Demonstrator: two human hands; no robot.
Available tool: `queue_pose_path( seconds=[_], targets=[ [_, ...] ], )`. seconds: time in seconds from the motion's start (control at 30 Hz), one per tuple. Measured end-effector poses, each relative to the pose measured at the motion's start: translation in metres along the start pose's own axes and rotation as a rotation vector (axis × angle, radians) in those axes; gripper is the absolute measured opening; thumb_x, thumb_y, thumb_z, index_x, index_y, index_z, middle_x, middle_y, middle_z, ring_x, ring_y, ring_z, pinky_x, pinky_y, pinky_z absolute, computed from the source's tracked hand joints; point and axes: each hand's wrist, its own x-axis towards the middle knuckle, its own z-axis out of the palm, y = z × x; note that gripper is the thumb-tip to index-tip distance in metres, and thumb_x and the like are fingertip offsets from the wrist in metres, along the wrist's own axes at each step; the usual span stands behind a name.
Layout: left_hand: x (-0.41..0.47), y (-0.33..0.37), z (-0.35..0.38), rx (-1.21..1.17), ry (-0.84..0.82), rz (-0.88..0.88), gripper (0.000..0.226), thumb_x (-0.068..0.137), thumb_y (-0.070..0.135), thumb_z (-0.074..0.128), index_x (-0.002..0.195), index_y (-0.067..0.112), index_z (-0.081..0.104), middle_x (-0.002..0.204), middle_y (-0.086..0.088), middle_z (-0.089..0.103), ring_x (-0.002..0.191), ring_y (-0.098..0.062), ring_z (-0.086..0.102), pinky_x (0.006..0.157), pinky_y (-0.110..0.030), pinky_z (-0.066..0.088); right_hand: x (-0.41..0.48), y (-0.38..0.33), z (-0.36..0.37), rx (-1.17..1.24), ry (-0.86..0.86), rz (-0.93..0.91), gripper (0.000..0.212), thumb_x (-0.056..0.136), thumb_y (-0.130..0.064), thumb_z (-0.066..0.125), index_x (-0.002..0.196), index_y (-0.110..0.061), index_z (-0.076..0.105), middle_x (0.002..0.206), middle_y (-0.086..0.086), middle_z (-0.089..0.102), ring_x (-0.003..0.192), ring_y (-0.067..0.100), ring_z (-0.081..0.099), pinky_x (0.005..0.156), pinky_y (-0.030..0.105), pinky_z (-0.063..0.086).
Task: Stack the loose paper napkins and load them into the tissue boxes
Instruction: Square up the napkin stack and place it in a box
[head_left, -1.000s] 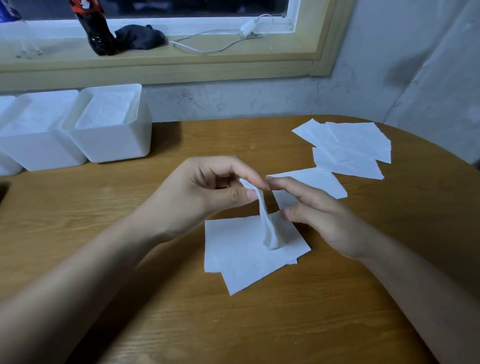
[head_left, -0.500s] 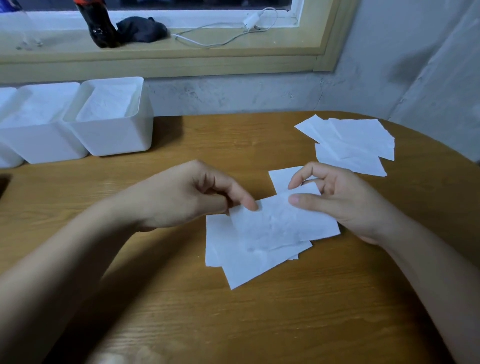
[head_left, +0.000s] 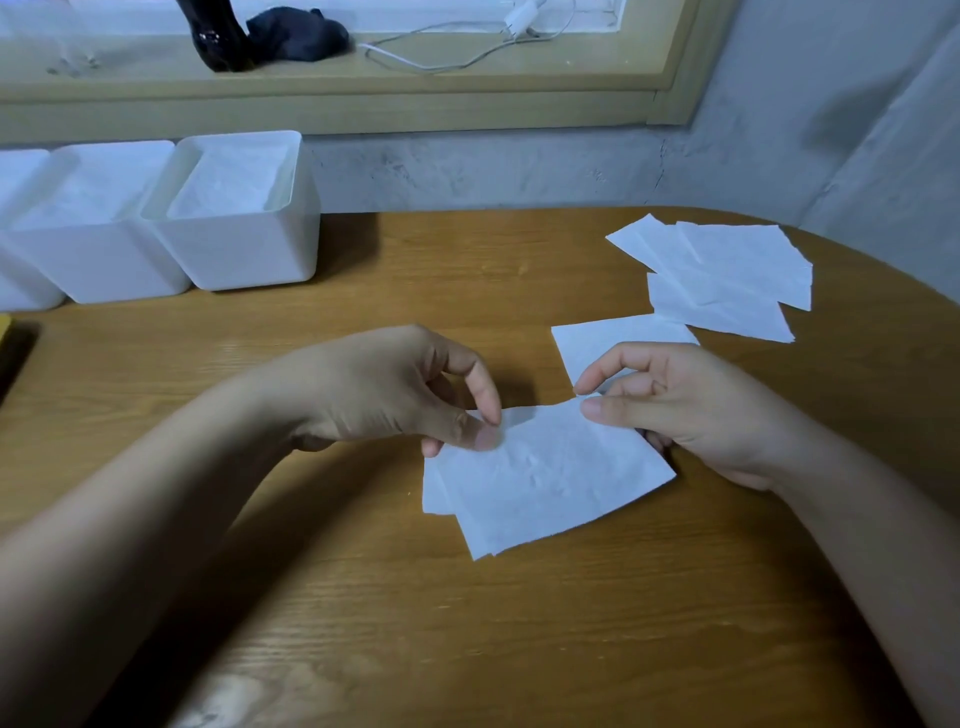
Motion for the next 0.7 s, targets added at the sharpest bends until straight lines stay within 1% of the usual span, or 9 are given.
queue_pose_path(
  seconds=[0.07,0.17,0.23,0.33,0.4,0.5,0.6,0.63,0.7],
  targets=[
    [0.003,-0.002,0.003,0.04,0.018,-0.035,0.021,0.087,0.037,0.089,0.102,0.028,0.078,0.072,-0.002,0.07,0.068,-0.011,0.062,0.08,-0.03,0.048,0.002,0.003,0.001,-0.021,0.009,-0.003,0.014,0.095,-0.025,0.08,0.107,-0.021,0.075,0.081,0.012,0.073,0.068,0.018,0.055,0.062,0.031,0.045],
    [0.009,-0.006,0.009,0.119,0.083,-0.054,0.018,0.089,0.039,0.087,0.101,0.029,0.077,0.074,0.0,0.073,0.064,-0.005,0.061,0.065,-0.018,0.047,0.003,0.007,0.0,-0.123,0.041,-0.025,0.014,0.096,-0.03,0.08,0.106,-0.026,0.072,0.081,0.012,0.073,0.066,0.025,0.057,0.067,0.037,0.047],
    [0.011,-0.009,0.012,0.147,0.105,-0.054,0.018,0.089,0.041,0.087,0.099,0.029,0.077,0.077,-0.001,0.074,0.062,-0.004,0.061,0.058,-0.015,0.046,0.003,0.008,0.0,-0.16,0.058,-0.033,0.015,0.096,-0.032,0.08,0.107,-0.028,0.07,0.082,0.012,0.073,0.064,0.026,0.058,0.069,0.038,0.049],
    [0.012,-0.013,0.011,0.169,0.116,-0.054,0.017,0.089,0.042,0.087,0.098,0.031,0.077,0.079,-0.002,0.074,0.062,-0.004,0.06,0.058,-0.018,0.046,0.004,0.007,0.002,-0.175,0.086,-0.042,0.017,0.097,-0.032,0.078,0.109,-0.027,0.067,0.08,0.008,0.074,0.061,0.028,0.062,0.068,0.04,0.052],
    [0.014,-0.014,0.01,0.161,0.128,-0.047,0.016,0.089,0.041,0.087,0.097,0.031,0.078,0.082,-0.004,0.074,0.061,-0.002,0.058,0.059,-0.017,0.047,0.004,0.006,0.003,-0.193,0.108,-0.048,0.017,0.097,-0.032,0.078,0.108,-0.027,0.066,0.078,0.006,0.074,0.056,0.025,0.062,0.067,0.039,0.052],
    [0.014,-0.015,0.009,0.196,0.146,-0.056,0.017,0.088,0.044,0.087,0.096,0.033,0.077,0.082,0.002,0.075,0.062,-0.002,0.059,0.059,-0.019,0.047,0.005,0.006,0.006,-0.238,0.135,-0.052,0.018,0.097,-0.035,0.078,0.107,-0.028,0.066,0.072,0.0,0.071,0.05,0.02,0.059,0.067,0.038,0.053],
    [0.014,-0.015,0.007,0.277,0.156,-0.074,0.018,0.088,0.048,0.085,0.096,0.035,0.077,0.085,0.007,0.077,0.07,-0.01,0.065,0.067,-0.029,0.051,0.005,0.007,0.008,-0.282,0.152,-0.058,0.018,0.096,-0.037,0.079,0.105,-0.029,0.065,0.07,-0.002,0.07,0.046,0.019,0.058,0.062,0.035,0.054],
    [0.014,-0.015,0.007,0.304,0.158,-0.08,0.017,0.088,0.049,0.085,0.096,0.036,0.077,0.085,0.01,0.077,0.072,-0.009,0.066,0.069,-0.03,0.052,0.005,0.007,0.009,-0.293,0.159,-0.061,0.019,0.096,-0.037,0.079,0.104,-0.029,0.065,0.07,-0.003,0.07,0.046,0.018,0.058,0.061,0.035,0.054],
    [0.015,-0.015,0.008,0.338,0.16,-0.083,0.016,0.089,0.049,0.085,0.095,0.037,0.077,0.083,0.015,0.075,0.071,-0.002,0.064,0.067,-0.026,0.05,0.005,0.008,0.011,-0.314,0.176,-0.069,0.019,0.095,-0.037,0.08,0.103,-0.029,0.065,0.069,-0.005,0.07,0.045,0.016,0.058,0.058,0.035,0.055]
  ],
)
